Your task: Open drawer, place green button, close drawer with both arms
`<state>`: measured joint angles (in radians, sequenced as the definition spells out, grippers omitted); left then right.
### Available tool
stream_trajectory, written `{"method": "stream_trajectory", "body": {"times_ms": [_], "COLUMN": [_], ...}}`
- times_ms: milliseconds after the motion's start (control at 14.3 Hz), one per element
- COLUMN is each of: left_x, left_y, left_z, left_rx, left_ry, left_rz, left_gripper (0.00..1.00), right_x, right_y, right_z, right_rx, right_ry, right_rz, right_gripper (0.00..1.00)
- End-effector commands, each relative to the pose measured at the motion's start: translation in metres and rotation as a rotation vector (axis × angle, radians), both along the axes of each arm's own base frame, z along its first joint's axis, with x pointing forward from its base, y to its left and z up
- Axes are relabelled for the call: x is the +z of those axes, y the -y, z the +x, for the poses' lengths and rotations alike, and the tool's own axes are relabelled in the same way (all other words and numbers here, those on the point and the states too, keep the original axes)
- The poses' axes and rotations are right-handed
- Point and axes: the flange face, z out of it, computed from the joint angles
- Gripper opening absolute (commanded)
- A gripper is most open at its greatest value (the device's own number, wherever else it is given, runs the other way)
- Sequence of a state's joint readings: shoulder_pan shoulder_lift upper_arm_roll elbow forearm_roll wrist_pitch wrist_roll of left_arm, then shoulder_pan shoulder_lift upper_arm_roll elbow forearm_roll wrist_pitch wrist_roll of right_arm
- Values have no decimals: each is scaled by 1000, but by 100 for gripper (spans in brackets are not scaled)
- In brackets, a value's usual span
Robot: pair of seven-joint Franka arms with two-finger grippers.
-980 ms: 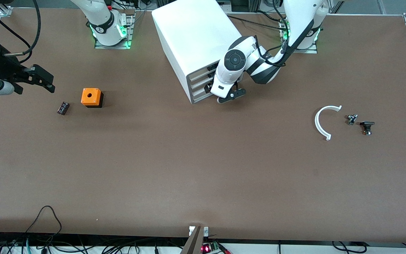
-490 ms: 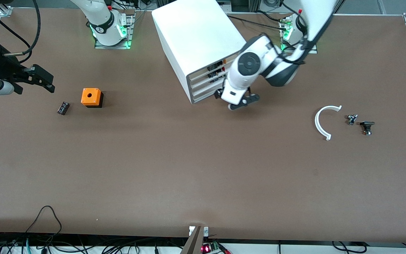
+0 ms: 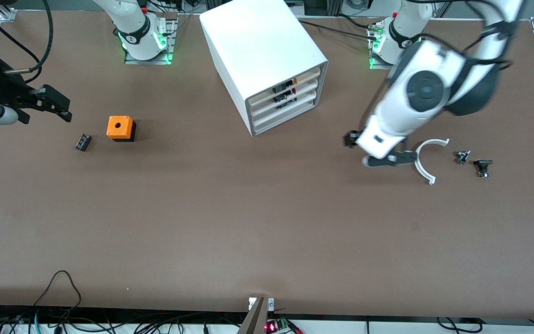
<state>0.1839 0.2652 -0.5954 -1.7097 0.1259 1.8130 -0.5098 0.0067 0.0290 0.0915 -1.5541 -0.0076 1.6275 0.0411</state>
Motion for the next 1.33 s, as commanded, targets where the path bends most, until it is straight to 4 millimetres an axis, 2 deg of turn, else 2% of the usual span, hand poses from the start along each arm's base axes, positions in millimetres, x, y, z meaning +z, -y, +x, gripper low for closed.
{"method": "stream_trajectory", "body": {"times_ms": [0,210,280,350,420,490,700,910,1050,1260], "left_x": [52,112,124,136,142,151,149,146,148,147], "left_y": [-44,-93,-104,-123,-134,-154,-176,-197,-185,-186], "left_z": [21,34,33,31,29,24,12,-15,-18,-15], "left_rx": [-109,-191,-235,-242,-243,-239,-209,-174,-201,-204], "left_ry": [42,98,107,125,134,147,159,185,156,152], "left_rz": [6,-7,-12,5,6,-13,-4,4,12,12], "left_gripper": [100,100,100,100,100,100,100,100,100,100], "right_x": [7,6,6,6,6,6,6,6,6,6], "right_y": [1,1,1,1,1,1,1,2,2,2], "right_z": [-1,0,0,0,0,-1,-1,-1,-1,-1], "right_rx": [13,13,13,13,13,13,15,13,13,13], "right_ry": [-2,-5,-5,-6,-6,-5,-6,-6,-6,-8], "right_rz": [1,1,1,1,1,1,1,1,1,1], "right_gripper": [100,100,100,100,100,100,100,100,100,100]}}
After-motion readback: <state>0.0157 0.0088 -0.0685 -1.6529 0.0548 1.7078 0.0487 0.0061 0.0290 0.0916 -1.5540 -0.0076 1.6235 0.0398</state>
